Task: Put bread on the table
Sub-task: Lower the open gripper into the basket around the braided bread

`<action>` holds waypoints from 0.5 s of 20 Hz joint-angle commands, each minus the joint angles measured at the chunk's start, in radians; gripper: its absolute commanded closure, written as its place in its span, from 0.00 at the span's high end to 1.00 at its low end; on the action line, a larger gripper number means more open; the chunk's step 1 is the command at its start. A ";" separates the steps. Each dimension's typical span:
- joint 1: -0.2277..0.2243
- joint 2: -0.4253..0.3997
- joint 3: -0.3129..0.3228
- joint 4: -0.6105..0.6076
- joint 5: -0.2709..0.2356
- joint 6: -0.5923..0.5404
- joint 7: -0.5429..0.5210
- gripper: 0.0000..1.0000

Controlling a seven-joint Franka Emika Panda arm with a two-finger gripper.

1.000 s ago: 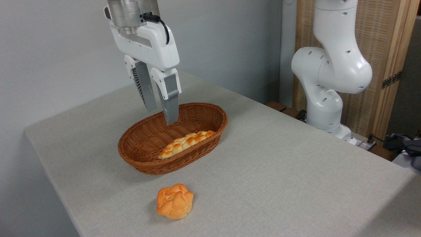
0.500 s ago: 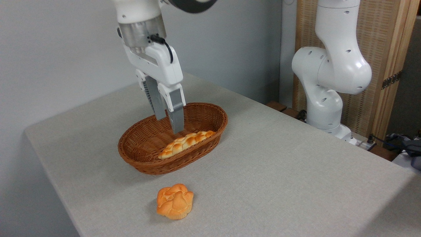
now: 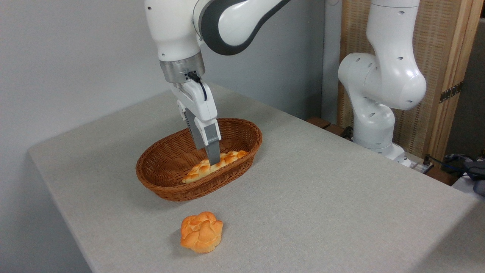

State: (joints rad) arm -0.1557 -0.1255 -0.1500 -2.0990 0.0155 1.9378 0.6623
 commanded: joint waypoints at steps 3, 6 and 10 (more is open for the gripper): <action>-0.041 -0.028 0.009 -0.079 0.003 0.032 -0.004 1.00; -0.044 -0.028 0.009 -0.114 0.003 0.085 -0.004 1.00; -0.058 -0.026 0.009 -0.147 0.007 0.115 -0.001 1.00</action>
State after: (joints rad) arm -0.1935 -0.1276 -0.1501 -2.1985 0.0155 2.0099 0.6624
